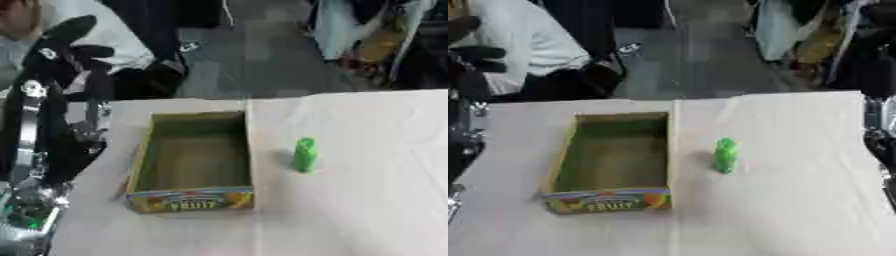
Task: Pick up objects on the table and place them in the box.
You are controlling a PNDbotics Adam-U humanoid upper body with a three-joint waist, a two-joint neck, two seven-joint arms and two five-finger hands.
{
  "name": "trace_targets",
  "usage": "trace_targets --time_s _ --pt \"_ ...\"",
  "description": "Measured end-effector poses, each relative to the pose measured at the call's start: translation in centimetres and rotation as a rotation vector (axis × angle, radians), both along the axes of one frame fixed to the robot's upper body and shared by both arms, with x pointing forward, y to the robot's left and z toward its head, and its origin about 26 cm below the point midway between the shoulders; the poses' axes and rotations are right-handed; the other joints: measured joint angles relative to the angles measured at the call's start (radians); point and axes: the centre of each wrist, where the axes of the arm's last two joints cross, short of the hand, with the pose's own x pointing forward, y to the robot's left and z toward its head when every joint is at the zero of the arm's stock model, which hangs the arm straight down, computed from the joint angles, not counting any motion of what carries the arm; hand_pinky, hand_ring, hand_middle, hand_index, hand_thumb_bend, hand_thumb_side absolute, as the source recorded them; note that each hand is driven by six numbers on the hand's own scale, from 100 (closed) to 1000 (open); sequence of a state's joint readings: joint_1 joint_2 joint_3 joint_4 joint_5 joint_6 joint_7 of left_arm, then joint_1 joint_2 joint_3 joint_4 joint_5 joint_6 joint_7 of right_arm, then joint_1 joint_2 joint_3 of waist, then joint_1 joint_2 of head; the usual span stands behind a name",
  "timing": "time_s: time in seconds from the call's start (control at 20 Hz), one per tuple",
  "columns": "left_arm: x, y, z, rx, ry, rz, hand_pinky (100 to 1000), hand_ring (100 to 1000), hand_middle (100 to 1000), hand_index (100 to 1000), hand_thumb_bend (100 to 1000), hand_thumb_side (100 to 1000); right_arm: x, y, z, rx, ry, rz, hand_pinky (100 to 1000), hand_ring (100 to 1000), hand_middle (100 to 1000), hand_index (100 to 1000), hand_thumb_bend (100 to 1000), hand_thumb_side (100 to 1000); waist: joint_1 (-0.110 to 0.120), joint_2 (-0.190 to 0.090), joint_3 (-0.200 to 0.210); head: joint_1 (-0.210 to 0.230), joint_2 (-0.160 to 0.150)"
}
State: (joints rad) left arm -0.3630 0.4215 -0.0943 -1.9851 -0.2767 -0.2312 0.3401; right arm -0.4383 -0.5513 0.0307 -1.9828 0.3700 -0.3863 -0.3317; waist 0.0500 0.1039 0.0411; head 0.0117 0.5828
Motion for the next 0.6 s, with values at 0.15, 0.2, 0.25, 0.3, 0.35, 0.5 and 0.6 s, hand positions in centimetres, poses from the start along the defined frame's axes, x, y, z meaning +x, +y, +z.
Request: trace_targets --time_s 0.15,0.2,0.25,0.3,0.35,0.5,0.6 --pt "-0.01 0.01 -0.03 -0.001 0.001 0.003 639 671 853 895 307 597 0.0 0.0 0.02 0.005 0.004 0.005 246 471 693 775 191 762 0.003 0.009 -0.013 0.008 0.012" --pt "-0.01 0.02 -0.02 -0.001 0.001 0.003 639 671 853 895 307 597 0.0 0.01 0.04 0.004 0.006 0.006 242 471 693 775 192 762 0.003 0.01 -0.018 0.011 0.013" --pt "-0.01 0.03 -0.03 -0.002 0.001 0.004 640 671 853 895 307 596 0.01 0.02 0.05 0.002 0.01 0.007 236 470 694 775 198 760 0.003 0.012 -0.022 0.016 0.017" --pt "-0.01 0.05 -0.05 -0.002 0.0 0.005 639 671 853 895 306 596 0.01 0.05 0.09 -0.001 0.012 0.008 235 470 694 776 198 760 0.003 0.013 -0.027 0.017 0.019" --pt "-0.02 0.08 -0.08 -0.002 -0.001 0.006 640 671 853 895 305 597 0.03 0.09 0.2 -0.003 0.014 0.008 228 469 695 777 201 761 0.003 0.014 -0.03 0.017 0.02" --pt "-0.03 0.13 -0.11 -0.001 -0.003 0.01 640 671 853 895 307 595 0.05 0.18 0.29 -0.011 0.027 0.004 212 467 696 778 204 763 0.003 0.018 -0.031 0.017 0.015" --pt "-0.05 0.22 -0.16 0.0 -0.004 0.014 641 671 853 896 307 594 0.07 0.24 0.45 -0.017 0.033 0.0 208 467 696 778 207 762 0.003 0.018 -0.033 0.02 0.011"
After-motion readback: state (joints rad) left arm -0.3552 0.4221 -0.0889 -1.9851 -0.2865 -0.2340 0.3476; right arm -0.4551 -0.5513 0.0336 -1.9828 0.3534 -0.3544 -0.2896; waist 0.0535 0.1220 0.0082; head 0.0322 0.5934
